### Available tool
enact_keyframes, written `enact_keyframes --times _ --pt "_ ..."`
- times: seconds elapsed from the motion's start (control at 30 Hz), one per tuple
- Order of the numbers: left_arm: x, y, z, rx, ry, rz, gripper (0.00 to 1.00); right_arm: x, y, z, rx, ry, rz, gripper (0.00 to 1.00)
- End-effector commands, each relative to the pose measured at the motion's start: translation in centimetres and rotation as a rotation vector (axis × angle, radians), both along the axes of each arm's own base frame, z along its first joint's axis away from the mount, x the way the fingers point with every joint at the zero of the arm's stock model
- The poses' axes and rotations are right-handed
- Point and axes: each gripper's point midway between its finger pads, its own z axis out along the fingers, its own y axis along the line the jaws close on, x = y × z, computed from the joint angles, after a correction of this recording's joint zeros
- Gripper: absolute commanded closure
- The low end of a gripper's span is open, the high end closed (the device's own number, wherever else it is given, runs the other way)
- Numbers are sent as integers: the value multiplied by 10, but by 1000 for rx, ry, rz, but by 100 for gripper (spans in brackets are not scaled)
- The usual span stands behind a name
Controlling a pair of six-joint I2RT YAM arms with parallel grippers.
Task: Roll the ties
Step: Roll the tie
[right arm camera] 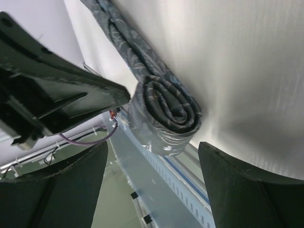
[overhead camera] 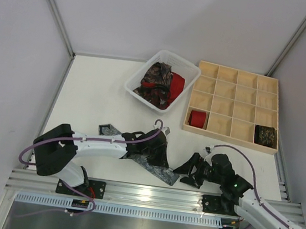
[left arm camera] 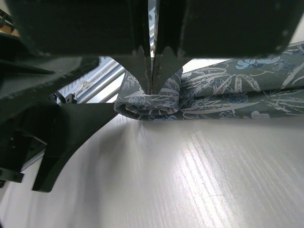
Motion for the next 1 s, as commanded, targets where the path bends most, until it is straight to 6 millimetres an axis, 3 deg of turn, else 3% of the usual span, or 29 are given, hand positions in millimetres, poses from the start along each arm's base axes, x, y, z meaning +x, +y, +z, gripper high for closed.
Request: enact_keyframes --times 0.0,0.17,0.33,0.6,0.87,0.97 --pt "0 -7 8 -55 -17 -28 97 -8 0 -21 -8 88 -12 18" --pt "1 -6 10 -63 -21 -16 96 -8 -11 -31 -201 98 8 19" --pt "1 -7 9 -70 -21 -15 96 -10 -2 -39 -163 146 12 19" --pt "-7 1 -13 -45 19 -11 97 -11 6 -45 -185 146 14 20" --pt "-9 18 -29 -4 21 18 97 -3 13 -56 -210 151 -4 30" --pt "-10 20 -33 -1 20 20 97 -2 24 -49 -204 143 43 33"
